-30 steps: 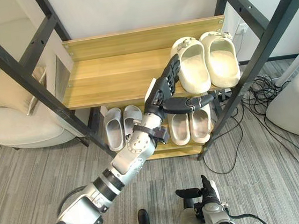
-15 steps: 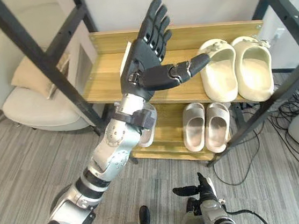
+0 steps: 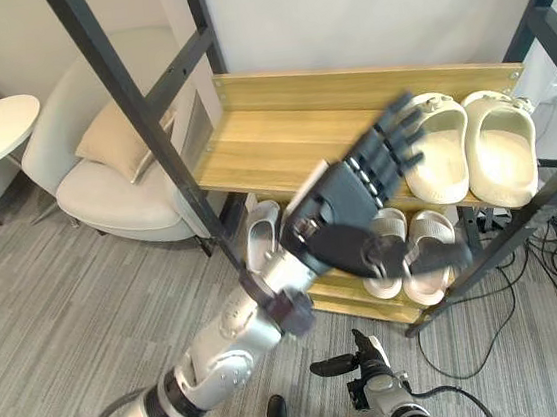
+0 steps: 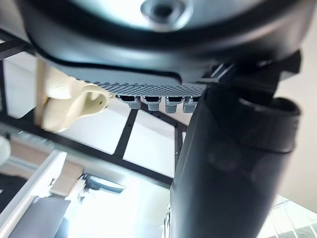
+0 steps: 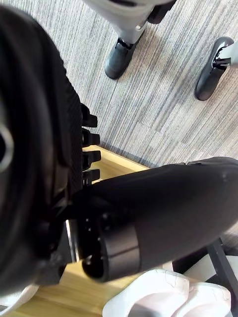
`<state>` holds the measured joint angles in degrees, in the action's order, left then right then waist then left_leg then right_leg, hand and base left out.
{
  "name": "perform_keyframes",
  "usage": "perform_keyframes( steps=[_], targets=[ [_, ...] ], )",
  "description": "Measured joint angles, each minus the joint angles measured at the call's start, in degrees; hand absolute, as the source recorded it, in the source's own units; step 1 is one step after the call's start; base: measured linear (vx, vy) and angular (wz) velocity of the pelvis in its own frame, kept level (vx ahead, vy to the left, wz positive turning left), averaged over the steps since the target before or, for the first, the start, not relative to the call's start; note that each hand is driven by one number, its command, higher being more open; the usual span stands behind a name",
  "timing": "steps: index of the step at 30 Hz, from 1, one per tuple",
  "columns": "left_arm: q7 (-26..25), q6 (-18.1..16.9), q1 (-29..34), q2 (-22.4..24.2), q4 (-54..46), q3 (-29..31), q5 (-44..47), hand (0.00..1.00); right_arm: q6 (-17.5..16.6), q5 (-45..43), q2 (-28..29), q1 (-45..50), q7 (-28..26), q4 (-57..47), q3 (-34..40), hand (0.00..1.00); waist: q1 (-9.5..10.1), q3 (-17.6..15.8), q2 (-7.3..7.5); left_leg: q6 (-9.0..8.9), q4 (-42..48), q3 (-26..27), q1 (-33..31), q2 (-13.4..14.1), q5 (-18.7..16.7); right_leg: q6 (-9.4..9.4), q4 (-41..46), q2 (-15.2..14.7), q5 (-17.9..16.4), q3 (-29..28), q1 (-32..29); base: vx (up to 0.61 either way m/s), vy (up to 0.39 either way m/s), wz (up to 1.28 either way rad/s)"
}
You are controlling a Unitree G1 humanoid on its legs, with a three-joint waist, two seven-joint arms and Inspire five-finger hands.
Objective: Organize the slippers on the shoe rack
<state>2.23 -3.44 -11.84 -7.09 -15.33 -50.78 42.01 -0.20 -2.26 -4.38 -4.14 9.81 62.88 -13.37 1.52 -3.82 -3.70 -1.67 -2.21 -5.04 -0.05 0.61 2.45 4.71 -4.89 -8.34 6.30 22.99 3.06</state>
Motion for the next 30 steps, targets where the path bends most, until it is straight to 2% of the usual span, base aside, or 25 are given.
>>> perform_keyframes(
  steps=[3, 8, 10, 14, 15, 19, 20, 22, 24, 30],
  targets=[
    [3.22, 0.82, 3.81, -0.65, 5.94, -0.66, -1.22, 1.00, -0.02, 0.05, 0.25, -0.05, -0.54, 0.27, -0.47, 1.00, 0.16, 0.57, 0.25, -0.09, -0.03, -0.03, 0.60, 0.15, 0.06, -0.05, -0.03, 0.25, -0.01, 0.03, 0.51, 0.00, 0.000, 0.00],
    [3.93, 2.59, 8.71, -3.42, 17.81, 0.54, -6.77, 1.00, -0.14, 1.06, 0.69, 0.02, -0.65, 0.30, -1.27, 1.00, -0.09, 0.43, 0.71, -0.77, -0.24, 0.01, 1.25, 0.64, 0.05, -0.14, -0.25, 0.67, -0.17, -0.01, 0.98, -0.03, -0.010, -0.01],
    [4.23, 2.81, 13.85, -4.56, 24.58, 4.94, -12.04, 1.00, -0.16, 1.85, 0.74, 0.71, -0.74, 0.29, -1.18, 1.00, -0.29, 0.17, 1.12, -1.16, -0.32, 0.20, 1.31, 1.11, 0.04, -0.36, -0.25, 1.13, -0.56, -0.25, 0.86, -0.02, -0.030, -0.05],
    [3.86, 2.79, 18.58, -4.96, 30.51, 13.80, -18.18, 1.00, -0.17, 2.20, 1.05, 2.21, -0.79, 0.26, 1.54, 1.00, -0.26, -0.44, 2.07, -1.69, -0.32, 0.31, 1.34, 1.66, -0.15, -0.81, -0.25, 1.94, -0.85, -0.43, 0.82, 0.01, -0.024, -0.04],
    [3.02, 2.76, 19.87, -4.95, 32.94, 17.78, -20.75, 1.00, -0.17, 2.20, 1.07, 2.64, -0.84, -0.09, 3.36, 1.00, -0.18, -0.61, 2.53, -1.94, -0.33, 0.95, 1.35, 2.03, -0.31, -0.84, -0.25, 2.27, -0.86, -0.90, 0.57, 0.02, -0.025, -0.13],
    [1.19, 2.74, 21.28, -4.39, 39.61, 26.57, -25.32, 1.00, -0.35, 2.19, 0.53, 3.63, -0.81, -1.00, 6.58, 1.00, -0.25, -0.78, 2.83, -1.93, -0.39, 1.55, 1.39, 2.55, -0.46, -1.29, -0.24, 2.74, -0.82, -1.63, 0.13, 0.04, -0.020, -0.12],
    [0.08, 2.67, 21.84, -3.74, 42.15, 30.74, -26.99, 1.00, -0.41, 2.18, 0.33, 4.15, -0.81, -1.53, 7.74, 1.00, -0.30, -0.85, 2.95, -2.00, -0.44, 1.65, 1.49, 2.69, -0.56, -1.38, -0.24, 2.88, -0.92, -1.71, 0.14, 0.06, -0.012, -0.06],
    [-1.07, 2.66, 21.81, -3.39, 44.22, 33.40, -28.28, 1.00, -0.42, 2.18, 0.24, 4.41, -0.76, -1.65, 7.91, 1.00, -0.30, -0.93, 3.09, -2.06, -0.52, 1.81, 1.64, 2.80, -0.64, -1.41, -0.24, 2.99, -1.01, -1.84, 0.15, 0.04, -0.005, -0.06],
    [-3.48, 2.58, 21.66, -2.27, 49.00, 39.69, -31.93, 1.00, -0.50, 2.16, 0.56, 4.83, -0.86, -2.47, 9.36, 1.00, -0.21, -1.20, 3.50, -2.18, -0.59, 2.74, 2.04, 3.10, -1.01, -1.49, -0.24, 3.30, -1.09, -2.61, 0.11, 0.04, 0.004, -0.18],
    [-6.79, 2.47, 21.51, -1.37, 57.65, 45.70, -37.20, 1.00, -0.61, 2.13, 0.94, 4.90, -0.85, -2.52, 10.68, 1.00, -0.35, -1.58, 4.12, -2.14, -0.58, 3.50, 2.46, 3.13, -1.40, -1.48, -0.25, 3.33, -1.11, -3.28, 0.08, 0.01, 0.016, -0.08]
  ],
)
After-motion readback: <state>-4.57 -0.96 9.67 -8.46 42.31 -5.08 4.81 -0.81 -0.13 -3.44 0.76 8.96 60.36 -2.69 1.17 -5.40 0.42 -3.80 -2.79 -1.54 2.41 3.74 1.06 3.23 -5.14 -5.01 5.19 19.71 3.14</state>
